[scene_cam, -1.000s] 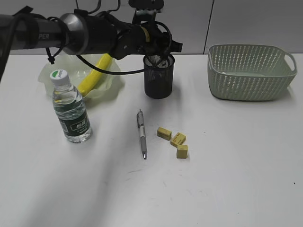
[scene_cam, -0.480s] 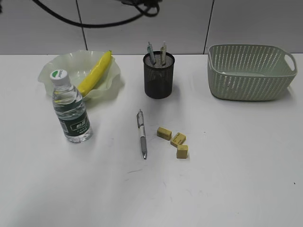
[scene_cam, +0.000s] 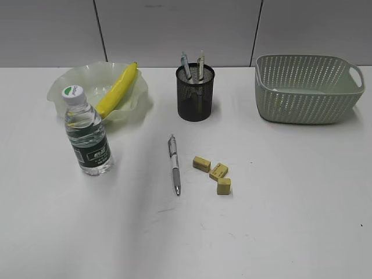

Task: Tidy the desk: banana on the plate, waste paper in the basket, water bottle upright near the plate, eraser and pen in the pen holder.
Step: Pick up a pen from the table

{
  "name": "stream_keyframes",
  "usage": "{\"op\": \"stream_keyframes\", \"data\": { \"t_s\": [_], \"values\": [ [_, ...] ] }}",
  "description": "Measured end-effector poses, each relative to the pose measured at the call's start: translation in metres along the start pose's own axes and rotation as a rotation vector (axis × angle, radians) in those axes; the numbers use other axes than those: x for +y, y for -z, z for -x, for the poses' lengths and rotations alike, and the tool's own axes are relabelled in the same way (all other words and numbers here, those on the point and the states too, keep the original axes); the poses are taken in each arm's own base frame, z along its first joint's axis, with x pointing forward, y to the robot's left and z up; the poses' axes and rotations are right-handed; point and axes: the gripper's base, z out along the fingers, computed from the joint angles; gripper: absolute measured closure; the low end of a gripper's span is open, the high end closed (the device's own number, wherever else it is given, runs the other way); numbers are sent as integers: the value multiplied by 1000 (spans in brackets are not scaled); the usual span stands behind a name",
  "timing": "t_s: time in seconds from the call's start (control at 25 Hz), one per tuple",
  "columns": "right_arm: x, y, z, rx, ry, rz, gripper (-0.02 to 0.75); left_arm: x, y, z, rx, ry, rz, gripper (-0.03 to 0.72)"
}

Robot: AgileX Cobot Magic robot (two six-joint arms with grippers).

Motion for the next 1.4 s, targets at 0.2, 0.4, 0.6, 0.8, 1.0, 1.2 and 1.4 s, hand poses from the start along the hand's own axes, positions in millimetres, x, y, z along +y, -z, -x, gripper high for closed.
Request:
{"op": "stream_keyframes", "data": {
  "t_s": [0.2, 0.4, 0.6, 0.8, 1.0, 1.2, 1.4],
  "values": [
    [0, 0, 0, 0, 0, 0, 354, 4, 56, -14, 153, -73, -55, 391],
    [0, 0, 0, 1, 0, 0, 354, 3, 103, -34, 135, -138, -132, 393],
    [0, 0, 0, 1, 0, 0, 354, 27, 135, -84, 181, -158, -132, 393],
    [0, 0, 0, 1, 0, 0, 354, 57, 156, -157, 245, -172, -115, 394],
    [-1, 0, 0, 0, 17, -8, 354, 89, 183, -230, 182, -160, -133, 394],
    [-1, 0, 7, -41, 81, -11, 354, 111, 195, -286, 17, -133, -176, 394],
    [0, -17, 38, -72, 94, -4, 354, 123, 198, -321, -128, -106, -215, 396]
  ]
}}
